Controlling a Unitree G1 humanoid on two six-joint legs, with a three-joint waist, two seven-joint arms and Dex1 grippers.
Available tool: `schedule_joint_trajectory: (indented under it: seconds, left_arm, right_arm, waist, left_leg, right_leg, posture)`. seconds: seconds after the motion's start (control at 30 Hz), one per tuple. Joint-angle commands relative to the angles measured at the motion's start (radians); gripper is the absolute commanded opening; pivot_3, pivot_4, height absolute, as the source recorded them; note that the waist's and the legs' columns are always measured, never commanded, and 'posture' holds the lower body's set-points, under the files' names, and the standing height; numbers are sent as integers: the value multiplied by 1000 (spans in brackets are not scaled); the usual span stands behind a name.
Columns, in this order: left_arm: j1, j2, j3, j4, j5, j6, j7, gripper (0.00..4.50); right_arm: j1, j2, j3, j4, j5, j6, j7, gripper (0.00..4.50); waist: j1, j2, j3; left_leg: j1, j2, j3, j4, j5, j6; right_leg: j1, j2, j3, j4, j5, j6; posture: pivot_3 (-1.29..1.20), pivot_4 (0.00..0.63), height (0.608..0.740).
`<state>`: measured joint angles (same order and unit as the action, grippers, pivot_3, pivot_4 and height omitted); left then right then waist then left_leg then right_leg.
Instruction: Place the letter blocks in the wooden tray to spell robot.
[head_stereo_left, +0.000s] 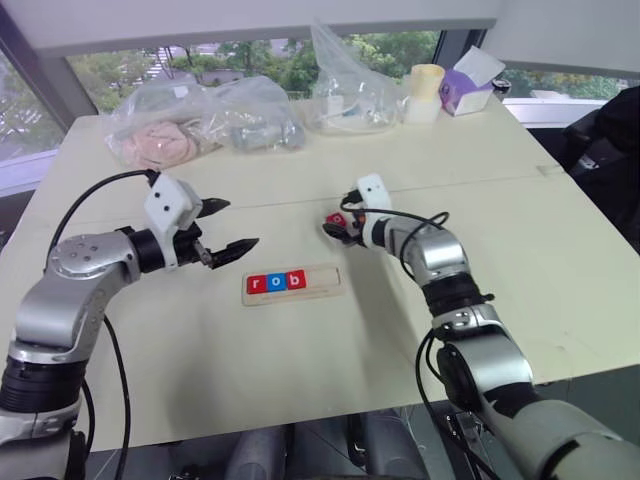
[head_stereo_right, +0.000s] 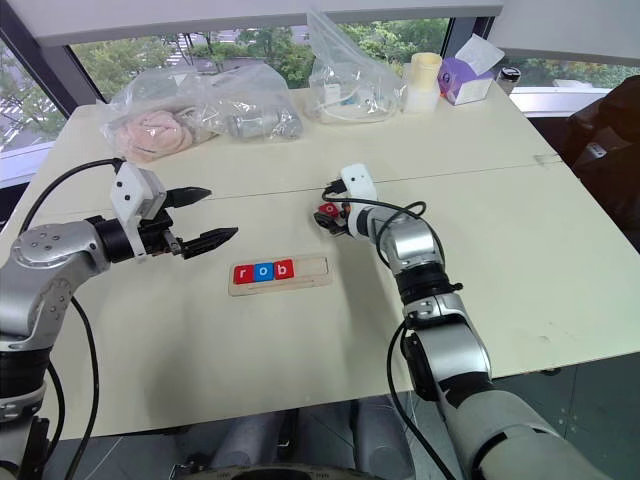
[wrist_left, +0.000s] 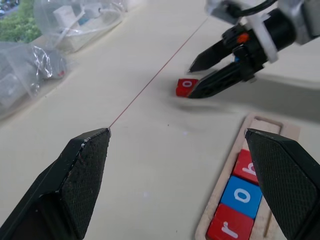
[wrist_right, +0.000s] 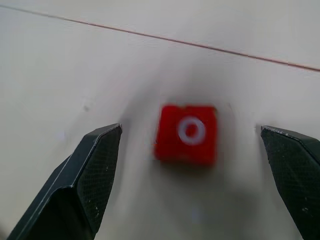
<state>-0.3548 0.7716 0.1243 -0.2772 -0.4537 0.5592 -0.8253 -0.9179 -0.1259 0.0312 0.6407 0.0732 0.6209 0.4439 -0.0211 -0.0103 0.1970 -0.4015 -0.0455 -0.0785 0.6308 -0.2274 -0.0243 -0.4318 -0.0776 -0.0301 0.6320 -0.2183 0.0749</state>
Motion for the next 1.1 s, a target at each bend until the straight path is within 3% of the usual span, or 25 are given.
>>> schedule_joint_trajectory:
  seconds: [0.03,0.07,0.23,0.37,0.47,0.6,0.8,0.9,1.1]
  left_arm:
    - [9,4,3,-23,15,-21,5,4500]
    - [15,5,4,-26,19,-23,4,4500]
    - [30,3,7,-30,30,-28,7,4500]
    - [27,-3,-5,-41,27,-20,2,4500]
    - [33,13,-25,-73,21,-7,-20,4500]
    - [60,43,-59,-149,-9,26,-78,4500]
    - [32,21,-137,-144,8,4,-106,4500]
    - [12,-11,-145,-138,-38,31,-122,4500]
    - [-11,-8,-186,-140,-58,52,-187,4500]
  right_arm:
    - [-39,14,-6,45,-2,-53,-24,3926]
    - [-40,15,2,48,-4,-60,-18,3613]
    - [-34,10,29,32,-26,-71,-19,1159]
    - [-49,2,4,-19,-21,-62,-68,1172]
    - [-23,-28,-22,-229,13,38,-72,1172]
    - [111,-52,-115,-680,115,417,-110,1172]
    - [319,5,-251,-1122,139,856,-226,1172]
    - [393,57,-296,-1245,128,975,-270,1172]
    - [508,120,-302,-1313,131,994,-331,1172]
  waist:
    - [1,0,0]
    - [1,0,0]
    - [0,0,0]
    - [1,0,0]
    - [3,0,0]
    - [8,0,0]
    - [9,0,0]
    - [3,1,0]
    - [2,1,0]
  left_leg:
    - [0,0,0,0,0,0]
    - [0,0,0,0,0,0]
    - [0,0,0,0,0,0]
    - [0,0,0,0,0,0]
    - [0,0,-1,0,0,0]
    - [-3,0,-2,0,0,0]
    - [-3,0,-3,0,0,0]
    - [-3,1,-2,2,0,1]
    - [-1,5,-1,1,0,1]
  right_leg:
    - [0,0,0,0,0,0]
    - [0,0,0,0,0,0]
    - [0,0,0,0,0,0]
    - [0,0,0,0,0,0]
    - [0,0,0,0,0,0]
    - [-2,0,0,0,0,0]
    - [-1,0,0,0,0,-1]
    - [-2,1,-1,0,0,-3]
    - [-1,5,0,-1,1,-3]
  posture:
    - [0,150,740]
    - [0,150,740]
    - [0,150,740]
    - [0,150,740]
    - [0,150,740]
    - [0,150,740]
    - [0,150,740]
    - [0,150,740]
    - [0,150,740]
